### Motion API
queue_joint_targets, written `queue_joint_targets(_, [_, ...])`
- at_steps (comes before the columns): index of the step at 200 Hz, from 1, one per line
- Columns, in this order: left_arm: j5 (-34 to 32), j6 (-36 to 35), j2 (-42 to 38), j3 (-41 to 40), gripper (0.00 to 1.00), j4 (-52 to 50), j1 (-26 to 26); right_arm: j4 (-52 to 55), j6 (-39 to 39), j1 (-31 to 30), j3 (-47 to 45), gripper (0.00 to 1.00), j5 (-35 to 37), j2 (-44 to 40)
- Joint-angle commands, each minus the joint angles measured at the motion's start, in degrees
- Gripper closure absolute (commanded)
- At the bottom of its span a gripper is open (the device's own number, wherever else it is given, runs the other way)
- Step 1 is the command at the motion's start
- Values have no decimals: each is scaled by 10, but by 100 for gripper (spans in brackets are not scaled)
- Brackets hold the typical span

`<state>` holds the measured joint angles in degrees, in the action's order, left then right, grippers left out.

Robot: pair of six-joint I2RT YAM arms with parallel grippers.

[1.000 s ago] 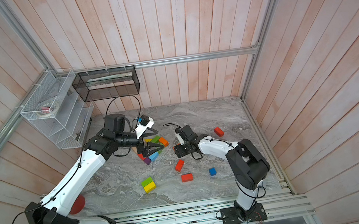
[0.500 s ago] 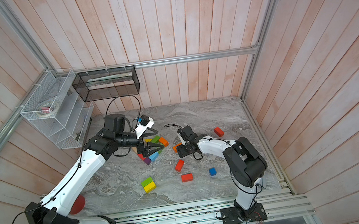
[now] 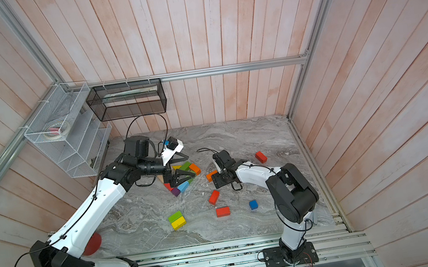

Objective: Assemble a heart with building blocks
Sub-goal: Assemble the building block at the center of the board.

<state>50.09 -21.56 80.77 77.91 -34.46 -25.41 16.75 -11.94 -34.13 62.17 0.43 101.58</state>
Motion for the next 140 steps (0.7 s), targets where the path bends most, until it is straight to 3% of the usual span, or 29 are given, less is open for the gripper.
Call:
queue_joint_targets(1, [3, -1, -12, -6, 0, 9, -2, 17, 6, 3, 0, 23, 16, 3])
queue_joint_targets(140, [3, -1, -13, -6, 0, 9, -2, 22, 11, 8, 1, 23, 21, -2])
